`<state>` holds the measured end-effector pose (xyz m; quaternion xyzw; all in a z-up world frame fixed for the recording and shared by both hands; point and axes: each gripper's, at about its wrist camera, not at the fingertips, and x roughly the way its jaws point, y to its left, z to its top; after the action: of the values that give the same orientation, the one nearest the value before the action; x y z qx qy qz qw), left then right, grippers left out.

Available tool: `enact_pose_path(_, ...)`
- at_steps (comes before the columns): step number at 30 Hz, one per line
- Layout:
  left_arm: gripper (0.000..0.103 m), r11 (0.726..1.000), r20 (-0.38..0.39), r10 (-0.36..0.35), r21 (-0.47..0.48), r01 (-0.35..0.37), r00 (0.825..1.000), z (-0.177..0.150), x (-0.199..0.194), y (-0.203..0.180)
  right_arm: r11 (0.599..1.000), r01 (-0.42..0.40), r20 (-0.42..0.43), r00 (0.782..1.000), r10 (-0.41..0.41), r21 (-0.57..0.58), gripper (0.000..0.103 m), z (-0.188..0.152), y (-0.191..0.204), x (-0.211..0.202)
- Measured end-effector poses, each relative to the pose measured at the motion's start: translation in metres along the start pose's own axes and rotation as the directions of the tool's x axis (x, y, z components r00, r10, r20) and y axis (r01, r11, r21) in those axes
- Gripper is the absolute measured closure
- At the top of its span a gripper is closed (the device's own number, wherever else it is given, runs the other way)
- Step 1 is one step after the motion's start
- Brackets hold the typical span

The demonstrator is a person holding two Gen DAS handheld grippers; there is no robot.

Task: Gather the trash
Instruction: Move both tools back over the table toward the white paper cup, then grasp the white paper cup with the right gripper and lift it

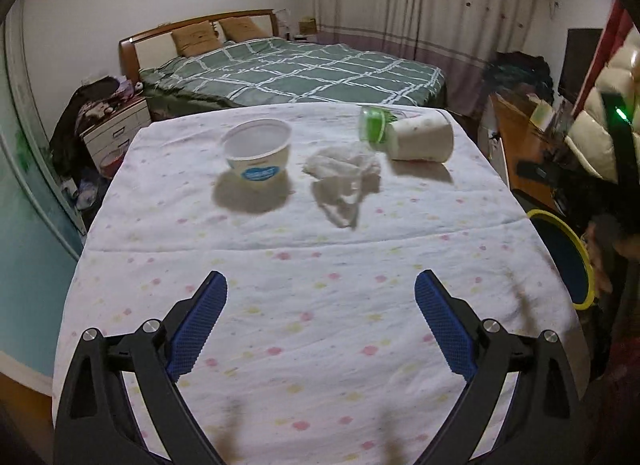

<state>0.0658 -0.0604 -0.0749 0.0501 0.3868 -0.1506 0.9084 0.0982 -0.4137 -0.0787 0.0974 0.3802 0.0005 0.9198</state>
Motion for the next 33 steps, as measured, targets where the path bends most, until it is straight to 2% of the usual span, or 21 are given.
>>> enact_pose_path(2,0.009,1.0,0.002,-0.001,-0.007,0.001,1.0,-0.002,-0.001,0.004,0.999,0.013,0.012,1.0,-0.013,-0.034,0.018,0.016,0.022,0.016)
enact_pose_path(7,0.009,1.0,-0.001,-0.021,-0.014,0.021,1.0,-0.006,-0.001,0.007,0.995,0.053,0.025,0.998,-0.051,-0.087,0.013,0.041,0.057,0.058)
enact_pose_path(15,0.009,0.999,-0.01,-0.019,-0.028,0.019,1.0,-0.008,0.002,0.018,0.991,0.106,0.011,0.994,-0.106,-0.076,0.01,0.059,0.069,0.1)
enact_pose_path(23,0.009,0.999,-0.022,-0.035,-0.041,0.034,0.999,-0.011,0.007,0.022,0.965,0.231,0.022,0.973,-0.23,-0.122,0.008,0.059,0.08,0.127)
enact_pose_path(31,0.009,0.998,-0.03,-0.04,-0.041,0.038,0.999,-0.012,0.009,0.022,0.958,0.258,-0.009,0.965,-0.261,-0.121,0.008,0.057,0.077,0.149)
enact_pose_path(33,0.009,0.998,-0.034,-0.043,-0.042,0.042,0.998,-0.012,0.01,0.021,0.963,0.246,-0.028,0.968,-0.251,-0.113,0.024,0.057,0.074,0.152)
